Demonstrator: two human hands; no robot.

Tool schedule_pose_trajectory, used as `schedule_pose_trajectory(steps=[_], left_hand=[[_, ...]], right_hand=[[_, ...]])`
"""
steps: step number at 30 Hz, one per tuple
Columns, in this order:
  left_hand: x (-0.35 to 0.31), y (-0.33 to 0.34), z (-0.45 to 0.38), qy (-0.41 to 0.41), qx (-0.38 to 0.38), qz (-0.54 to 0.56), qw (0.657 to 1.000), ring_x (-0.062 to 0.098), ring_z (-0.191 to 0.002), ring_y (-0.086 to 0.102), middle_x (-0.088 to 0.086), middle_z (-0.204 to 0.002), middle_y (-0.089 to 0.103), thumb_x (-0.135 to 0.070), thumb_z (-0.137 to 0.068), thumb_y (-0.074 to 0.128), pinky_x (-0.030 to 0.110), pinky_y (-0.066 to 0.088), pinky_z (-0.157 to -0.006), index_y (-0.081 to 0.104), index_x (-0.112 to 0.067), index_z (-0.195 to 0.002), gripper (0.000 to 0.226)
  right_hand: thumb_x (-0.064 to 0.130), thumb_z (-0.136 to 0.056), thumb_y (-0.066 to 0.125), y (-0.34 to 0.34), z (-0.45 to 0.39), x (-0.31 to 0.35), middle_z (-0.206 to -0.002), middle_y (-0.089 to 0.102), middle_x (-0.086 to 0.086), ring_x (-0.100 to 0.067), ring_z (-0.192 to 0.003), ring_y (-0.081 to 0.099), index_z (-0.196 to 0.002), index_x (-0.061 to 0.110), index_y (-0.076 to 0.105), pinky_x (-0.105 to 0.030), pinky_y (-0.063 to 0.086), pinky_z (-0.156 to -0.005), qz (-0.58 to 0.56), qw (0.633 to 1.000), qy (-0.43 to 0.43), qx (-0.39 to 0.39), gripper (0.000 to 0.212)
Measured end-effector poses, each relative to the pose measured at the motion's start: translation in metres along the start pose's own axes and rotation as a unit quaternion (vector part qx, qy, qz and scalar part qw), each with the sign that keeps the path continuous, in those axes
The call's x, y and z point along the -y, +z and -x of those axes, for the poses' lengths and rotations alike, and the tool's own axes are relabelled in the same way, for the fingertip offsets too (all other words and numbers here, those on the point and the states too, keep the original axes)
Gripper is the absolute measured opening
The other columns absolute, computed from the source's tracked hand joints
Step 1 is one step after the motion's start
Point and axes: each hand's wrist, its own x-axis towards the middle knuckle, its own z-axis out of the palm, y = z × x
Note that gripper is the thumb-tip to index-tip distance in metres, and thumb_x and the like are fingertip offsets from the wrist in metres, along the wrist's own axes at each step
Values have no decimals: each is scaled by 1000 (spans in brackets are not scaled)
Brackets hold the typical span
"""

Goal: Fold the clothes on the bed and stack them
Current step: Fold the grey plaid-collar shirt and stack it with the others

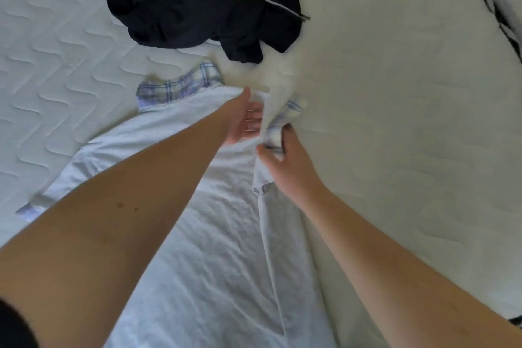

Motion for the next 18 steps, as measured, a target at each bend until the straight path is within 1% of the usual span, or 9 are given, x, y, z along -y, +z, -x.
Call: schedule_pose_trajectory(steps=[2, 4, 6, 9, 11, 13, 14, 16, 18], left_hand=[[-9, -20, 4, -9, 35, 32, 999, 25, -97, 71, 9, -108, 72, -68, -97, 25, 35, 57, -83, 68, -10, -112, 73], [-15, -42, 7, -18, 57, 47, 997, 23, -86, 73, 7, -95, 75, -75, -92, 26, 31, 58, -72, 76, -12, -97, 81], [-18, -67, 10, -24, 66, 18, 997, 23, -88, 71, 5, -97, 74, -84, -84, 29, 34, 55, -81, 74, -13, -101, 86], [-11, -94, 19, -67, 91, -142, 983, 21, -81, 68, 3, -95, 71, -84, -75, 49, 39, 52, -86, 72, -19, -97, 73], [3, -101, 21, -68, 27, -275, 959, 20, -98, 68, 3, -117, 67, -63, -79, 69, 39, 50, -94, 64, -17, -117, 60], [16, -102, 18, -15, -82, -293, 953, 16, -105, 65, 3, -124, 62, -26, -85, 76, 31, 53, -89, 52, -9, -135, 58], [22, -102, 16, 9, -118, -259, 959, 14, -96, 69, 4, -113, 66, -11, -87, 71, 26, 55, -82, 58, -5, -128, 43], [31, -103, 18, 32, -167, -200, 965, 16, -84, 69, 6, -90, 68, -3, -89, 59, 26, 55, -76, 67, -9, -98, 14], [36, -102, 23, 37, -207, -207, 955, 22, -80, 61, 7, -85, 64, -5, -88, 53, 32, 50, -71, 62, -13, -91, 12]], right_hand=[[14, -90, 59, 22, -3, 6, -129, 53, -2, -12, -118, 51, -135, 11, 50, -6, 35, -91, 55, 995, -71, 39, 46], [11, -91, 59, 45, -3, 7, -129, 52, -8, -21, -119, 51, -131, 5, 53, -16, 40, -94, 103, 987, -108, 58, 40], [9, -92, 58, 64, -3, 4, -126, 53, -12, -27, -114, 54, -121, 1, 57, -30, 45, -91, 148, 980, -113, 66, 29], [6, -93, 54, 86, 0, -4, -122, 57, -2, -20, -111, 55, -115, 8, 60, -33, 46, -93, 146, 976, -94, 132, 23], [10, -94, 52, 91, 5, -12, -119, 59, 4, -12, -109, 53, -115, 13, 60, -30, 45, -93, 140, 974, -77, 158, 23], [11, -95, 53, 86, 10, -21, -127, 60, 2, -12, -116, 51, -120, 12, 61, -25, 39, -99, 142, 980, -78, 113, 27], [9, -95, 54, 80, 12, -25, -129, 60, 0, -14, -119, 52, -122, 11, 62, -25, 38, -102, 150, 983, -76, 75, 28], [7, -93, 55, 65, 10, -34, -127, 62, -4, -20, -119, 54, -123, 9, 62, -29, 36, -105, 187, 981, -59, 7, 31], [8, -92, 56, 50, 1, -43, -136, 56, -6, -24, -127, 49, -131, 10, 57, -31, 32, -109, 239, 971, -19, -15, 38]])
